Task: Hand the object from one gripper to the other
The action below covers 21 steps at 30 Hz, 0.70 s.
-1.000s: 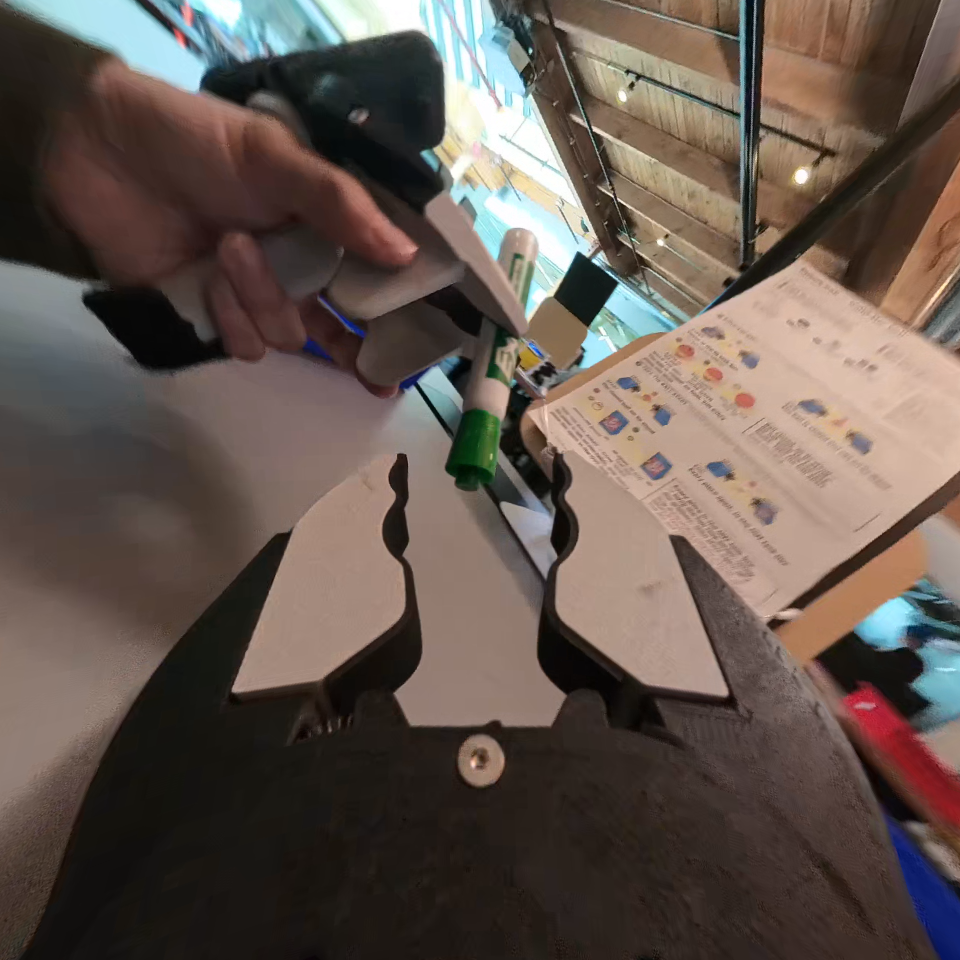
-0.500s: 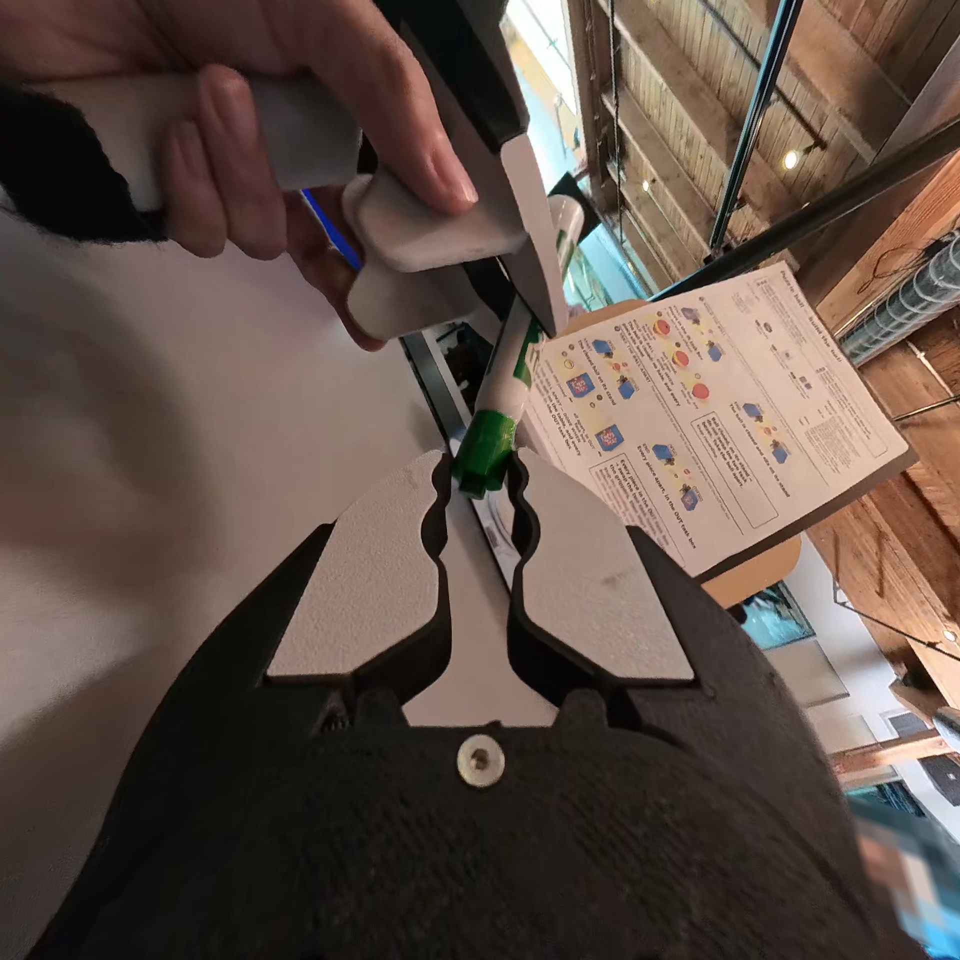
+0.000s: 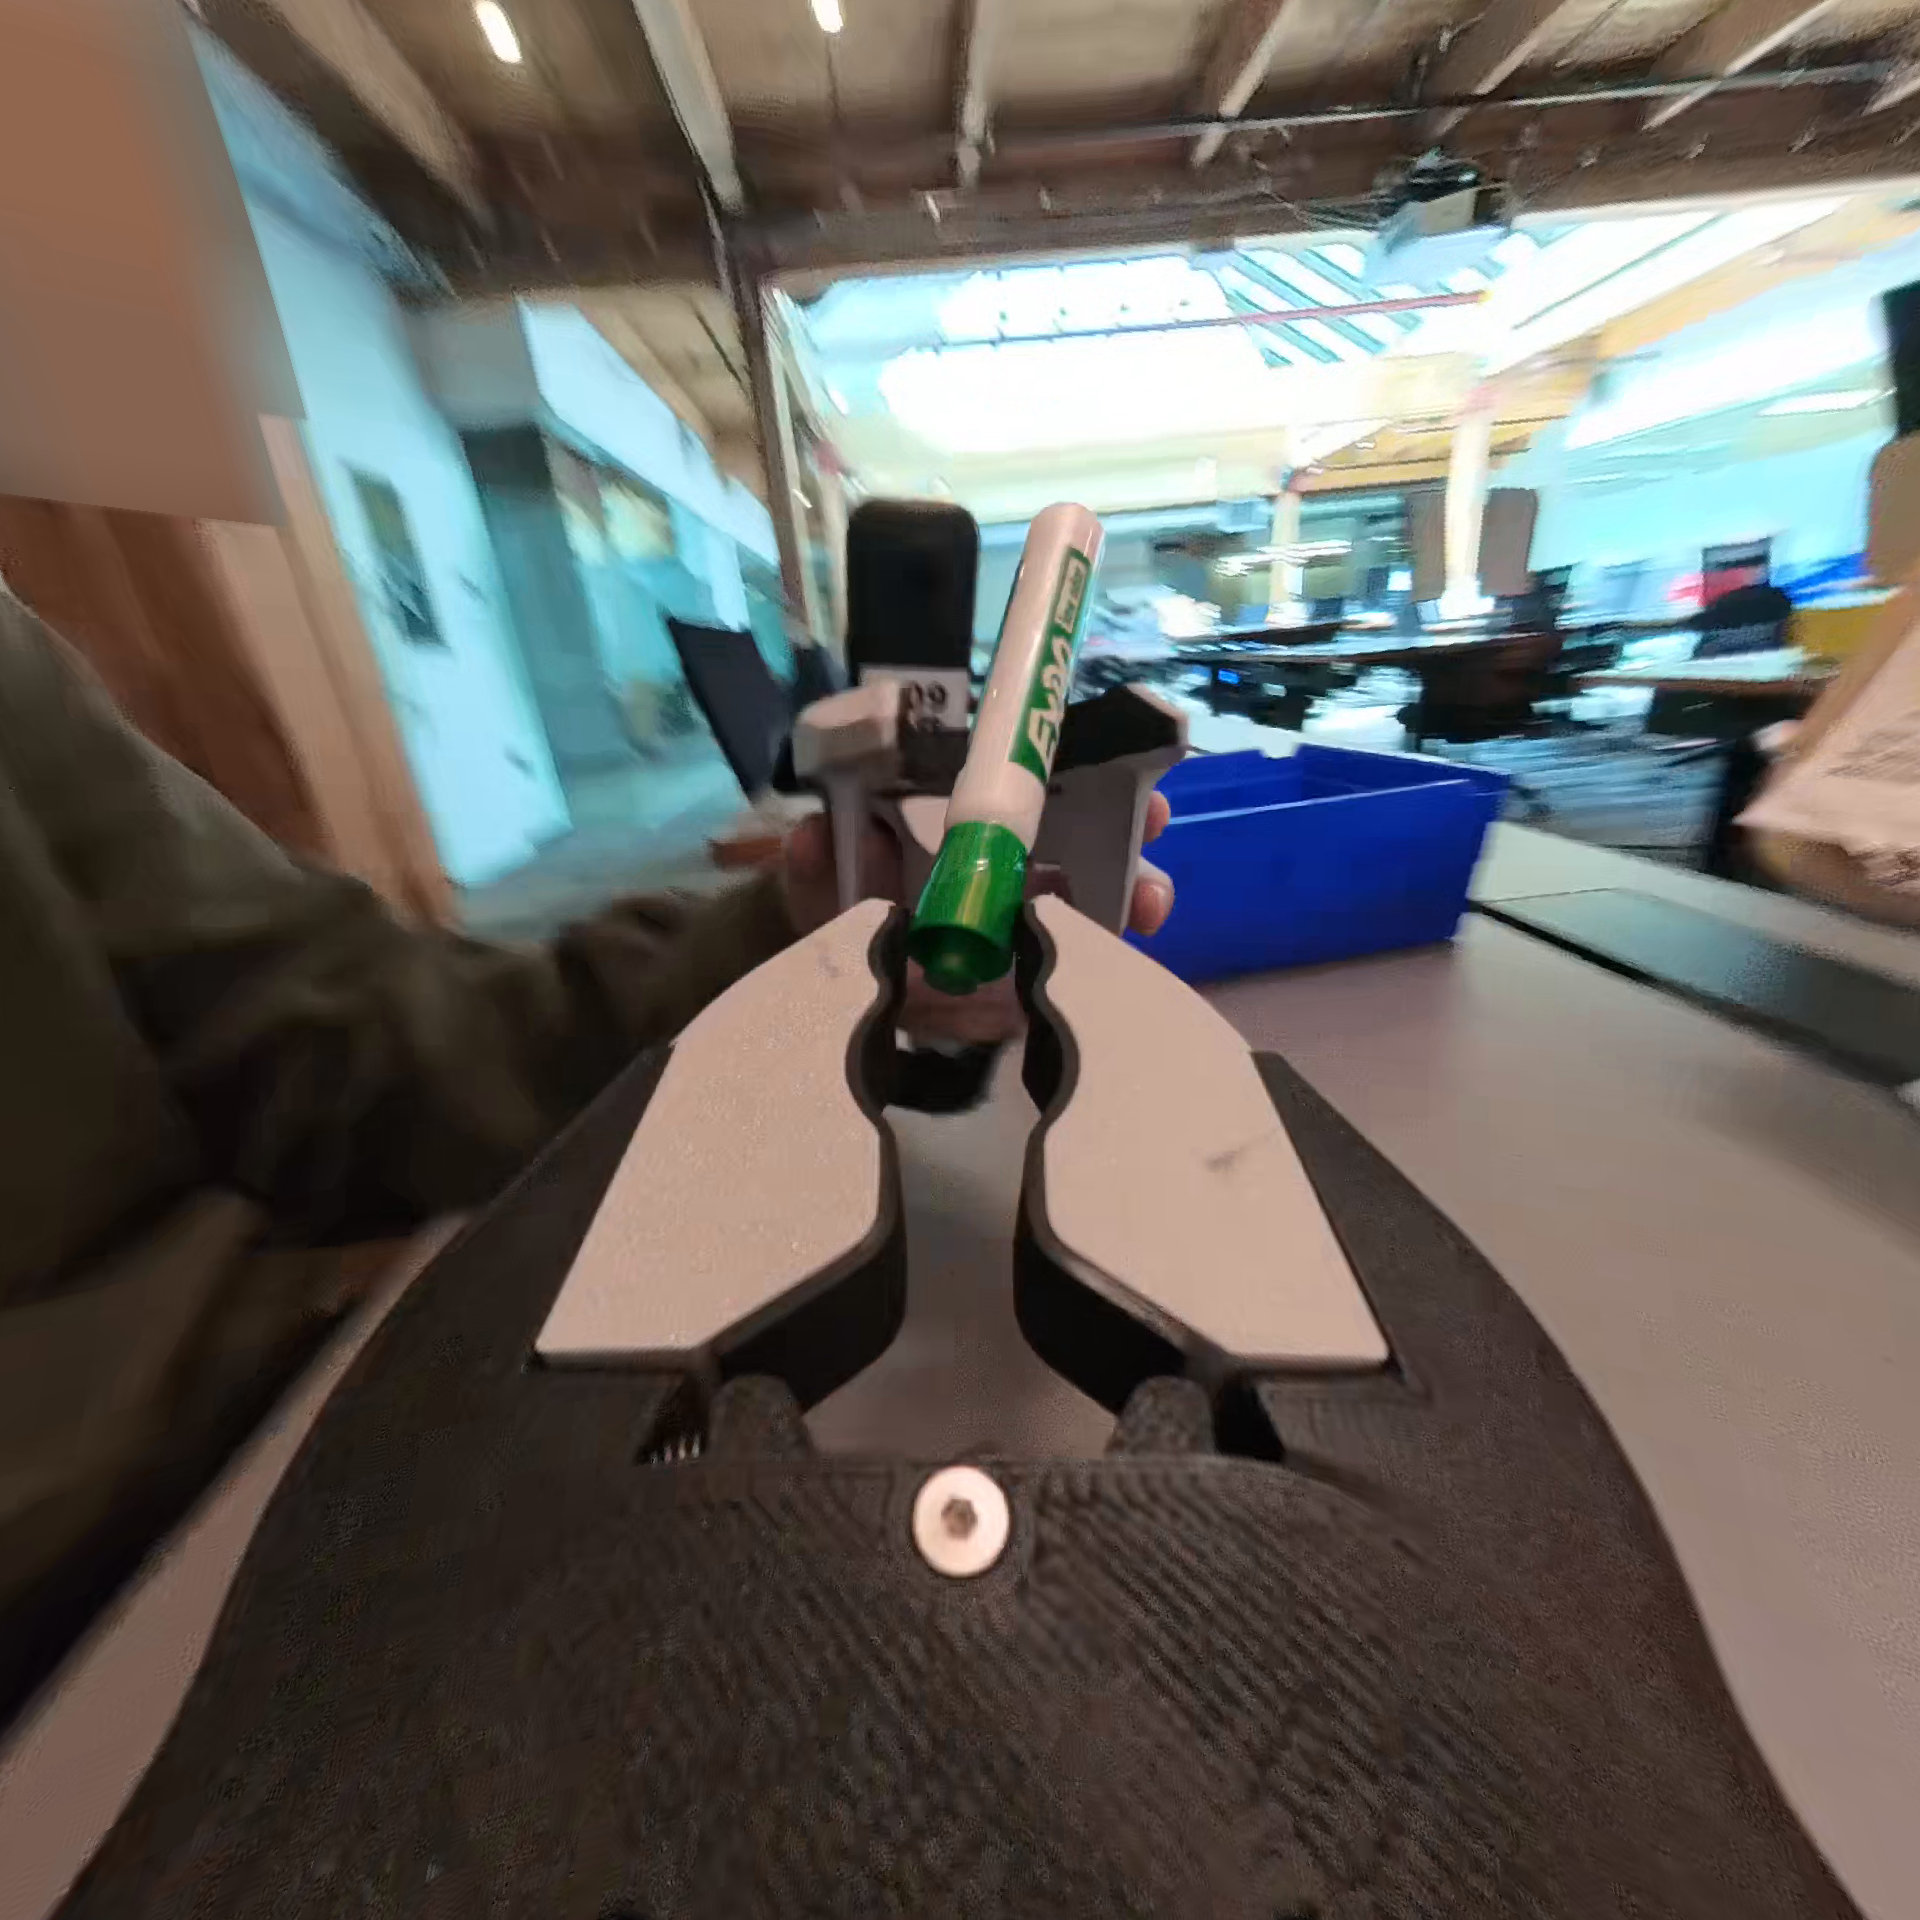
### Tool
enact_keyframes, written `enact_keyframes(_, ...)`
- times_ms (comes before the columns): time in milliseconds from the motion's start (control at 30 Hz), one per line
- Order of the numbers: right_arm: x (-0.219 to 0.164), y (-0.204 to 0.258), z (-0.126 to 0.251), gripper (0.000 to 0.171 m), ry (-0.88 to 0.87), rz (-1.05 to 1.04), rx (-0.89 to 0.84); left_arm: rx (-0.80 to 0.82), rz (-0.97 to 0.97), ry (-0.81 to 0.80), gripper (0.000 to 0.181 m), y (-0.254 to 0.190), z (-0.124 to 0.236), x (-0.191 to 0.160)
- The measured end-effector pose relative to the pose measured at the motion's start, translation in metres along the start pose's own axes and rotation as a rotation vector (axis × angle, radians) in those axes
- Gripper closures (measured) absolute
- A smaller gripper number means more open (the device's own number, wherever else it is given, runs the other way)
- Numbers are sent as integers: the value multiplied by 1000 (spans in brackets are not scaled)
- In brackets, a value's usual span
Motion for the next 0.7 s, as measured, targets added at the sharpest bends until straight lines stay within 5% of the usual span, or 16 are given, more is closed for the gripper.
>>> enact_keyframes(33,4,2,1,152,-39,-84,46,-29,-6,-11,132,-4,1,2)
enact_keyframes(200,3,16,1,152,-63,-384,265,-68,-2,-40,146,-9,5,6)
enact_keyframes(400,-1,9,-1,152,-74,-399,215,-68,25,10,159,-6,6,3)
enact_keyframes(500,-5,-20,8,149,-79,-259,-32,44,1,88,163,8,3,-6)
enact_keyframes(567,1,-36,18,131,-78,-102,-210,167,-76,185,163,22,2,-17)
enact_keyframes(700,15,-33,21,128,126,336,-391,379,-330,382,163,38,-1,-30)
Point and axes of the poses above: each gripper's, where its closed fingertips meet, z back along the fingers, x out of its top, y = z × x across the jaws, the point moved 1 cm from there along z, back along the fingers, and after that the axes turned 3 degrees about x, right-handed, at the moved point
